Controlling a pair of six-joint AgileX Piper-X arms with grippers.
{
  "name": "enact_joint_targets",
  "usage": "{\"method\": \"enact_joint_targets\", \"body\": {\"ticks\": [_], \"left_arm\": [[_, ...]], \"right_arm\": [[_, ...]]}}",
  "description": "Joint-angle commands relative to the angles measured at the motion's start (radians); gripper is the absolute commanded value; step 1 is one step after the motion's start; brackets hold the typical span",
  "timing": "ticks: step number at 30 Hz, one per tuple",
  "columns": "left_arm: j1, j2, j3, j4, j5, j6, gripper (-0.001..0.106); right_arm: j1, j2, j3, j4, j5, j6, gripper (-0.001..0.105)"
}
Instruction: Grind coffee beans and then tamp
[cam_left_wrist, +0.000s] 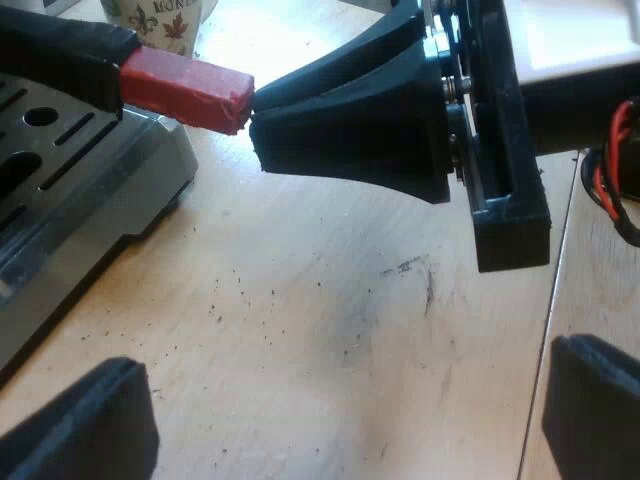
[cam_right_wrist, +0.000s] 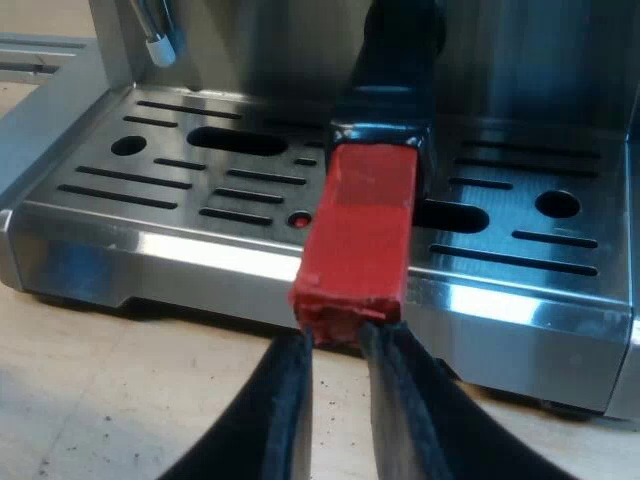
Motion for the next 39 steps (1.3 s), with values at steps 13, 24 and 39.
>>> {"method": "enact_joint_targets", "body": {"ticks": [13,24,39], "left_arm": [[-0.004,-0.002,-0.004,0.012,0.012,-0.001,0.080],[-0.004,-0.002,-0.004,0.012,0.002,-0.001,0.080],[-0.004,-0.002,-0.004,-0.101,-0.018,-0.001,0.080]], "right_arm": [[-0.093,-0.003,-0.003,-0.041,0.058,-0.012,0.020],[-0.063,-0.003,-0.003,-0.065,-0.016,-0.035,0.020],[0.118,-0.056,-0.038,0.166,-0.048,0.104,0.055]]}}
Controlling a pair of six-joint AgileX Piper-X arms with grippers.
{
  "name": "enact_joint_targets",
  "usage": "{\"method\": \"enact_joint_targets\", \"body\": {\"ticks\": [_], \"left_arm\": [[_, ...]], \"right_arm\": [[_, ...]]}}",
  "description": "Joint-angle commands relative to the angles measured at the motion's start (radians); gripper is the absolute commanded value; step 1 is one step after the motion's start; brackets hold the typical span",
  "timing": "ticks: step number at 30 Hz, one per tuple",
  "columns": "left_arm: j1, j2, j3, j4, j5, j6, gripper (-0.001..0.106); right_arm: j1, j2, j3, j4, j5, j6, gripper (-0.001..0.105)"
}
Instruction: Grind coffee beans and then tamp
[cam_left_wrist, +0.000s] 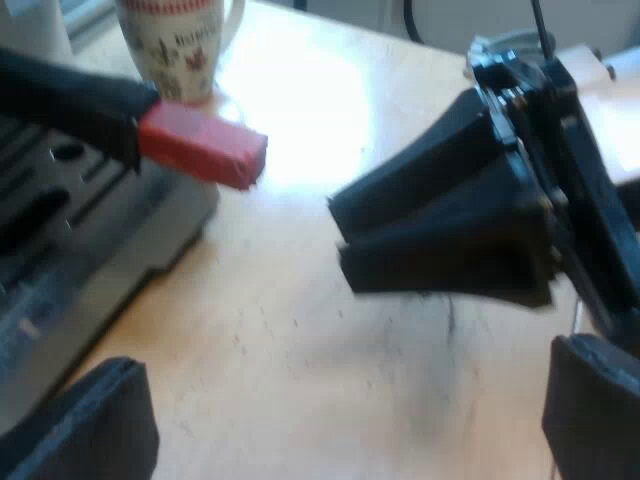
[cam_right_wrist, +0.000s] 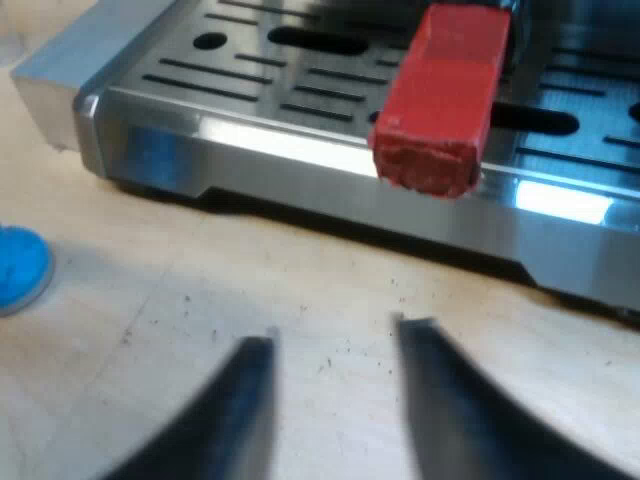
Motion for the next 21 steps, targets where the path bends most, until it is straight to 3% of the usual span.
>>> {"method": "enact_joint_targets", "body": {"ticks": [1,8,12,15,17,19,21], "left_arm": [[-0.004,-0.002,-0.004,-0.045,-0.001,-0.001,0.080],[-0.004,-0.002,-0.004,-0.045,-0.001,-0.001,0.080],[-0.004,-0.002,-0.004,-0.045,-0.001,-0.001,0.080],[-0.004,-0.002,-0.004,-0.045,-0.001,-0.001,0.080],[-0.004,-0.002,-0.004,-0.045,-0.001,-0.001,0.080],[-0.004,-0.002,-0.004,-0.045,-0.001,-0.001,0.080],[-0.004,-0.002,-0.004,-0.045,-0.001,-0.001,0.080]], "right_arm": [[0.010,-0.048,-0.056,0.066,0.005,0.006,0.058],[-0.003,-0.086,-0.226,0.281,0.005,0.014,0.058],[-0.071,-0.074,-0.337,0.472,-0.026,0.091,0.058],[-0.166,-0.059,-0.416,0.603,-0.125,0.141,0.058],[-0.216,-0.047,-0.439,0.632,-0.190,0.141,0.058],[-0.277,-0.022,-0.454,0.630,-0.344,0.138,0.058],[-0.310,0.007,-0.464,0.634,-0.407,0.134,0.058]]}}
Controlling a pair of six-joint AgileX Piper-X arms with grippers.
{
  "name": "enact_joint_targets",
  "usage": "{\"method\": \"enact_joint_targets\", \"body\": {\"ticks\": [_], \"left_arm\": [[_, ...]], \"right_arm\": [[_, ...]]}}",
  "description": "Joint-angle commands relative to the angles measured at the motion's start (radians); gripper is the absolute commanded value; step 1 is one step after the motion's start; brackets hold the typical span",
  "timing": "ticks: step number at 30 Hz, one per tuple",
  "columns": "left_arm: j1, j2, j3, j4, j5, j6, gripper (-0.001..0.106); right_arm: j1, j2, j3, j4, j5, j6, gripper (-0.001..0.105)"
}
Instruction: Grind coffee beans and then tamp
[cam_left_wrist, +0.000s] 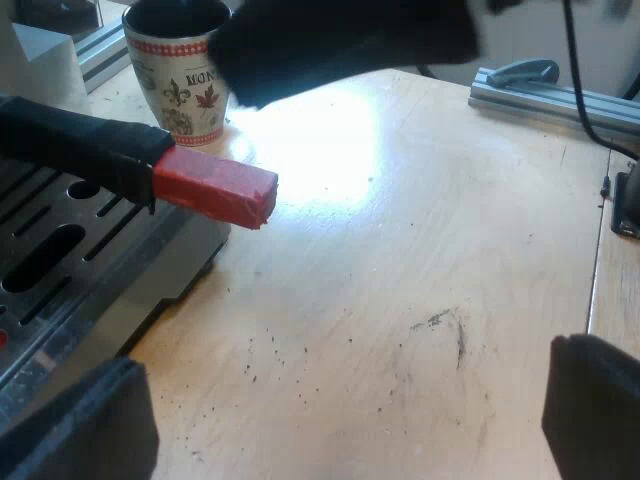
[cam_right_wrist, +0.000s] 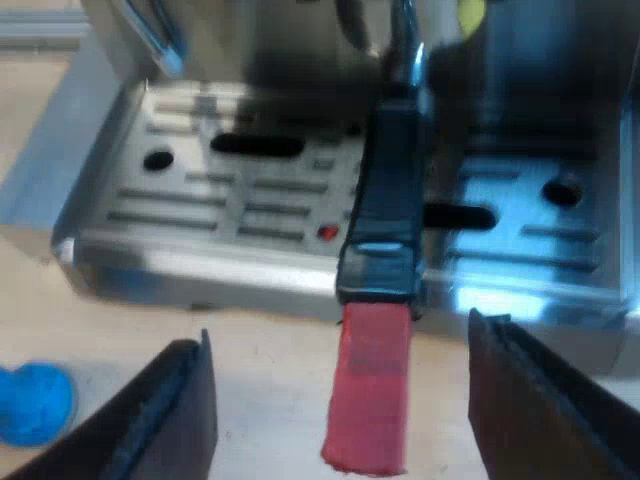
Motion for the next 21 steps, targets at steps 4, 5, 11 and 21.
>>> {"method": "enact_joint_targets", "body": {"ticks": [4,5,11,21], "left_arm": [[-0.004,-0.002,-0.004,-0.019,-0.001,-0.001,0.080],[-0.004,-0.002,-0.004,-0.019,-0.001,-0.001,0.080],[-0.004,-0.002,-0.004,-0.019,-0.001,-0.001,0.080],[-0.004,-0.002,-0.004,-0.019,0.001,-0.001,0.080]], "right_arm": [[-0.069,0.075,-0.032,0.017,-0.110,-0.026,0.058],[-0.074,0.082,-0.031,0.017,-0.112,-0.026,0.058],[-0.085,0.130,-0.028,0.015,-0.120,-0.051,0.058],[-0.085,0.255,-0.028,-0.057,-0.121,-0.047,0.058]]}}
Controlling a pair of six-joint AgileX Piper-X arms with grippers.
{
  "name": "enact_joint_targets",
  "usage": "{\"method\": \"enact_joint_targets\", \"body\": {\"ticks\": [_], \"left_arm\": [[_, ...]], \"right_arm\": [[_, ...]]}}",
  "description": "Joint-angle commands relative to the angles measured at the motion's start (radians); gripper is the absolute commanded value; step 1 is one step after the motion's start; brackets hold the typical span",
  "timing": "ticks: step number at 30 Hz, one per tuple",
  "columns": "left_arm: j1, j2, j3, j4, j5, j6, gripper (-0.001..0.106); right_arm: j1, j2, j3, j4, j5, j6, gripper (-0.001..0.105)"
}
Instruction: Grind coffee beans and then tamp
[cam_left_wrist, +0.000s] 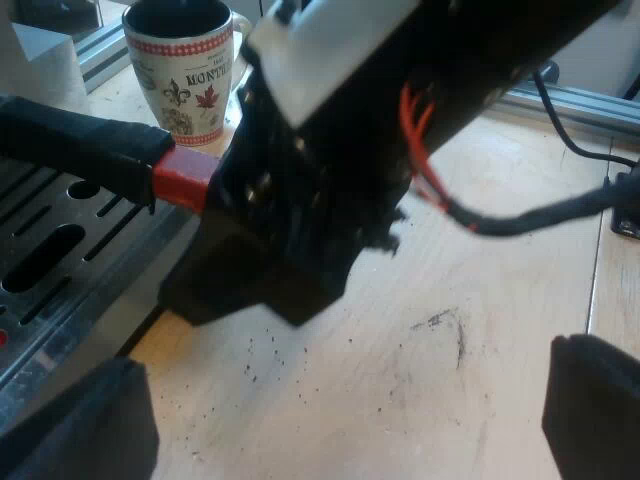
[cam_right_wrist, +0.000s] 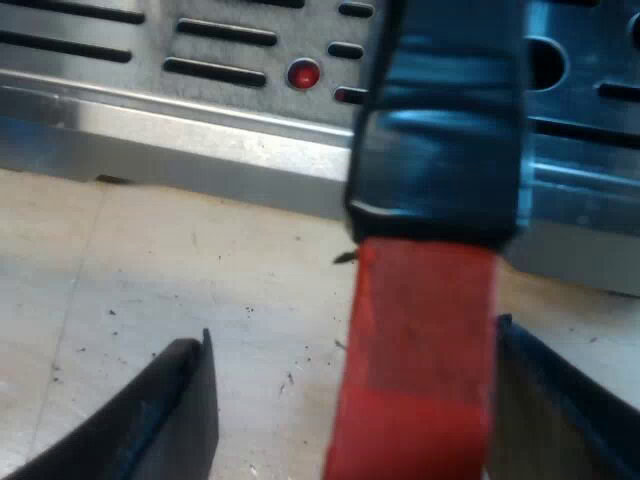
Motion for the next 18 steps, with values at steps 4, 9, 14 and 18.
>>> {"method": "enact_joint_targets", "body": {"ticks": [4,9,14,18], "left_arm": [[-0.004,-0.002,-0.004,-0.019,0.001,-0.001,0.080],[-0.004,-0.002,-0.004,-0.019,0.001,-0.001,0.080],[-0.004,-0.002,-0.004,-0.019,0.001,-0.001,0.080],[-0.004,-0.002,-0.004,-0.019,0.001,-0.001,0.080]], "right_arm": [[-0.004,0.001,-0.010,-0.022,0.037,-0.011,0.058],[-0.004,0.001,-0.010,-0.019,0.035,-0.011,0.055],[-0.004,0.001,-0.010,-0.015,0.035,-0.011,0.032],[-0.004,0.001,-0.010,0.000,0.018,-0.011,0.015]]}}
